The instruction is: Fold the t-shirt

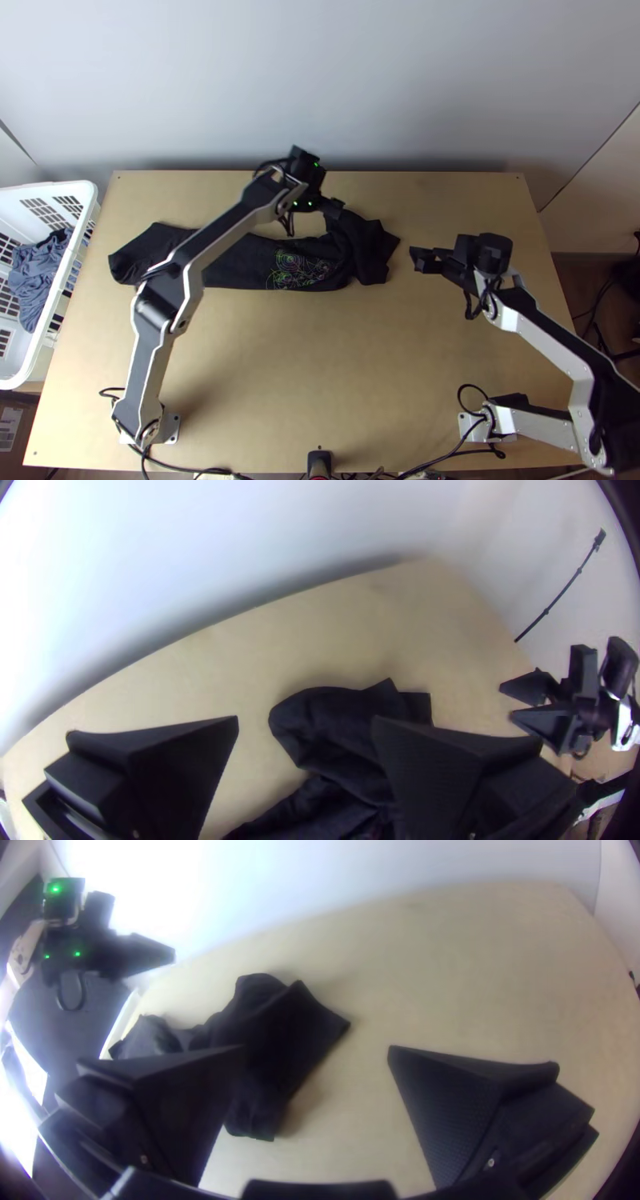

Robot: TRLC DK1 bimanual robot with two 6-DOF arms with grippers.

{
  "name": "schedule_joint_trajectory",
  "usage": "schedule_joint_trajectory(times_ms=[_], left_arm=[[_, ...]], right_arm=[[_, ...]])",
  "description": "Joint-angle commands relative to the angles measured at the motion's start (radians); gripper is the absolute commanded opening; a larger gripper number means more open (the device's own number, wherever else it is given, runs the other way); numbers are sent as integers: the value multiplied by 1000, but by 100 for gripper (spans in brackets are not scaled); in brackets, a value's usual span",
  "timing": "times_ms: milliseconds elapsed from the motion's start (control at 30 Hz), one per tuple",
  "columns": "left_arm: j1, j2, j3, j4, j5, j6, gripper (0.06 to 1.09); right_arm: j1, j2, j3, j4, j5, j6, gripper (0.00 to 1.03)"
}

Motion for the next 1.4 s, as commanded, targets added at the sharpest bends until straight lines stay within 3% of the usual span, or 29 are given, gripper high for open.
schedule_joint_trajectory(times_ms=[0, 467, 633, 1000, 1367], left_arm=[[1, -166, -64, -95, 0, -30, 103], [73, -532, -453, -98, -17, -31, 103], [109, -623, -550, -98, -17, -41, 103], [149, -787, -714, -96, -17, -61, 103], [164, -856, -794, -95, -18, -54, 103]], right_arm=[[17, 157, 86, 43, 0, 10, 97], [108, 452, 313, 46, 0, -19, 97], [134, 506, 377, -28, 1, -45, 97], [144, 522, 402, -108, 12, -71, 92], [79, 413, 399, -155, 14, -88, 92]])
